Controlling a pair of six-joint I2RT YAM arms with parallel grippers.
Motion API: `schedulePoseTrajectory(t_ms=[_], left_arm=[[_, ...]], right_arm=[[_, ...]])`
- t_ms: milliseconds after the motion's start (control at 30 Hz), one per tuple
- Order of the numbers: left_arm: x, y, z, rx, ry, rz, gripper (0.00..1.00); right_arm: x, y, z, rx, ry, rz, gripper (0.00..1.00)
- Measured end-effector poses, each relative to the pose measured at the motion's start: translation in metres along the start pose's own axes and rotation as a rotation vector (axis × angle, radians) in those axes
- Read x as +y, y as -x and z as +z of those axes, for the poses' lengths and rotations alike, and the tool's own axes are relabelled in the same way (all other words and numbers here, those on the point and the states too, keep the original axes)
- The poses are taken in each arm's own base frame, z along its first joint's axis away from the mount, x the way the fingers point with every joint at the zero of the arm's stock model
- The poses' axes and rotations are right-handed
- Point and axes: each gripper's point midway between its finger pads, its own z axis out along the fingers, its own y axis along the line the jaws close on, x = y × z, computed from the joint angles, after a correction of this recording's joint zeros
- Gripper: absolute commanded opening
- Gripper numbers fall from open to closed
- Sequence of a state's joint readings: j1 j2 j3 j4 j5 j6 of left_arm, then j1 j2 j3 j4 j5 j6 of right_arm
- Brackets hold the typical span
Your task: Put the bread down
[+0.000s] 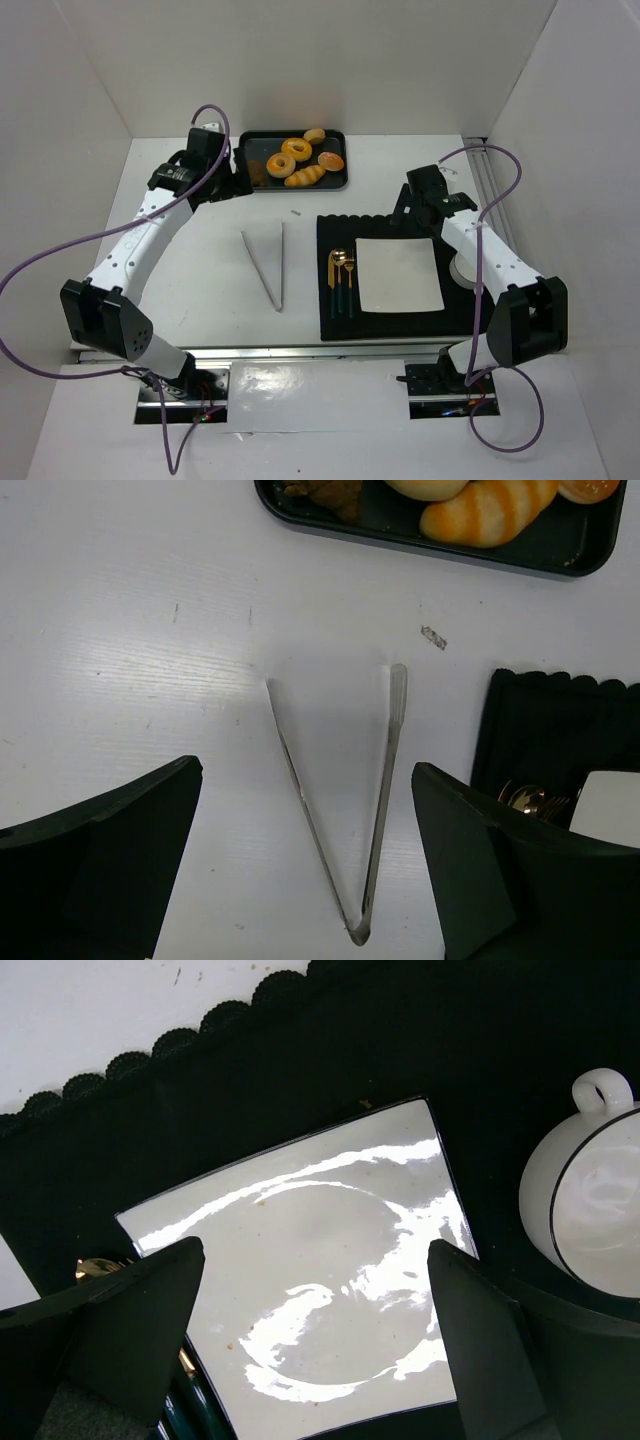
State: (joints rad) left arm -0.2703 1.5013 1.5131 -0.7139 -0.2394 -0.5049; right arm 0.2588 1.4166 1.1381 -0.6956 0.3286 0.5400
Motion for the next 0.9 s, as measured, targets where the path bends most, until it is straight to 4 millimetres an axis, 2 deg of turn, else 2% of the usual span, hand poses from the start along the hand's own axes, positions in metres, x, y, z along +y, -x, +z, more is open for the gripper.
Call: schedulePoseTrajectory(t_ms=[233,333,400,500,633,667,733,900], left_arm=[[-0.008,-0.005,-0.001,0.027,-0.039,-0.021,1.0],[-0.017,-0.019,0.002,0.054,-0.065,-0.036,1.0],[-0.03,-0.045,0.005,0.102,-0.07,-0.034,1.0],[-0.054,-0.107,0.008,0.207,-0.086,-0.007,1.0],[-0.068,-0.192,0.003,0.361,-0.085,0.026,1.0],[-0.068,-0.207,0.0,0.39,-0.077,0.03,1.0],[-0.068,-0.226,-0.004,0.426,-0.064,0.029,1.0],[-0.065,-0.246,-0.005,0.451,-0.024,-0.023,1.0]], right_arm=[[0.002,0.001,0.0,-0.005,0.007,0.005,1.0],[0.001,0.002,0.0,-0.005,0.005,0.008,1.0],[0.001,0.002,0.001,0.0,0.009,0.01,1.0],[0.005,-0.001,0.0,0.015,0.035,0.013,1.0],[0.012,-0.01,0.003,0.048,0.082,0.01,1.0],[0.012,-0.012,0.003,0.054,0.087,0.007,1.0],[0.014,-0.015,0.003,0.065,0.101,0.004,1.0],[0.02,-0.014,0.003,0.065,0.13,0.003,1.0]])
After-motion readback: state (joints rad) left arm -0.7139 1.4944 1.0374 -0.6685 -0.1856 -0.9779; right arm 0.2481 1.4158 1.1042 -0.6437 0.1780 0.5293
